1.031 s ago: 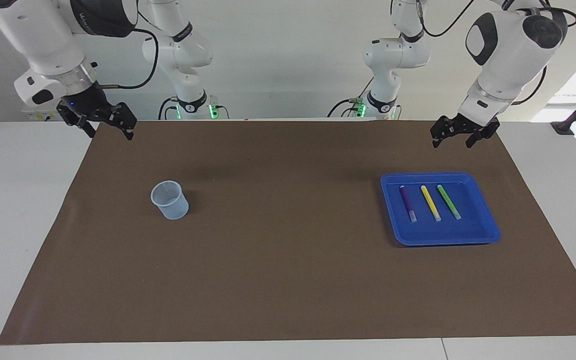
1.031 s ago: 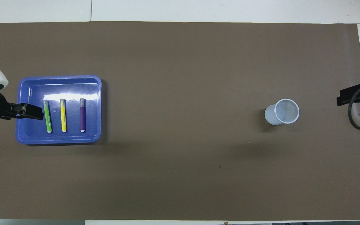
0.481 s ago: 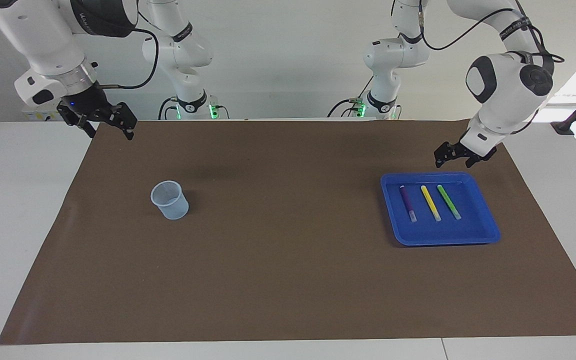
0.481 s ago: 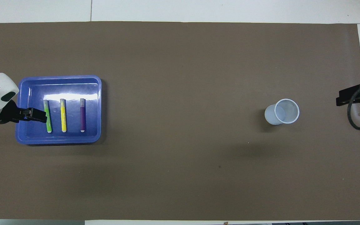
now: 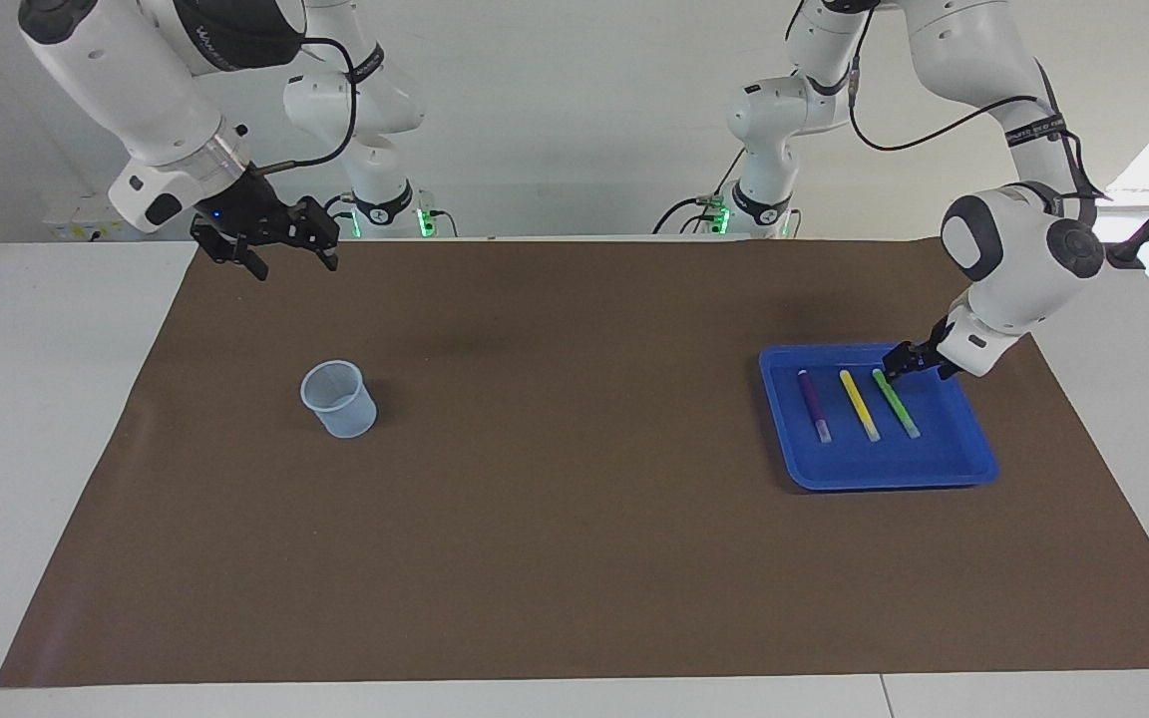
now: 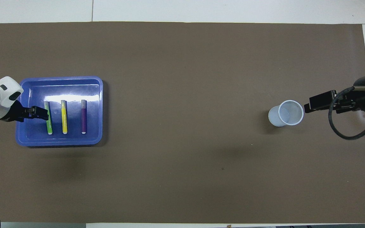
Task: Transfer and insert pens with both arms
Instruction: 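Grasp the green pen in the tray with the left gripper while the right gripper approaches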
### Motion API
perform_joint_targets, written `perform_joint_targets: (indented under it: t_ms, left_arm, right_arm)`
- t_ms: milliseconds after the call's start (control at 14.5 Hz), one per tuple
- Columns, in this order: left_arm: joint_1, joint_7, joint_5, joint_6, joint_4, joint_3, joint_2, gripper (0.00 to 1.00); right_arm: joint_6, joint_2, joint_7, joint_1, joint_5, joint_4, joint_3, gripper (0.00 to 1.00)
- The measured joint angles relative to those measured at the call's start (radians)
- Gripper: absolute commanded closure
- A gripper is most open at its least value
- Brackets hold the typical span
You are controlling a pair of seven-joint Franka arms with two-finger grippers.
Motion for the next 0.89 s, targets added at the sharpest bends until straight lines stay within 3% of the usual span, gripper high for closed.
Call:
perform_joint_targets:
  t_ms: [206,412,619,894]
  left_arm:
    - [0.002,0.000,0.000,0.053,-0.047,-0.001,0.009,0.02]
    - [0.001,-0.022,-0.001,0.061,-0.057,-0.002,0.018,0.12]
    - [-0.005,-0.062,-0.002,0.087,-0.059,-0.011,0.026,0.20]
    - [-0.006,-0.069,-0.002,0.136,-0.060,-0.015,0.057,0.28]
  right_arm:
    - [0.054,-0.019,0.020,0.011,0.139,-0.053,0.001,0.00]
    - [0.120,-0.063,0.040,0.024,0.280,-0.159,0.005,0.00]
    - [0.209,-0.112,0.069,0.054,0.364,-0.259,0.011,0.00]
    - [0.295,-0.133,0.155,0.130,0.420,-0.296,0.016,0.00]
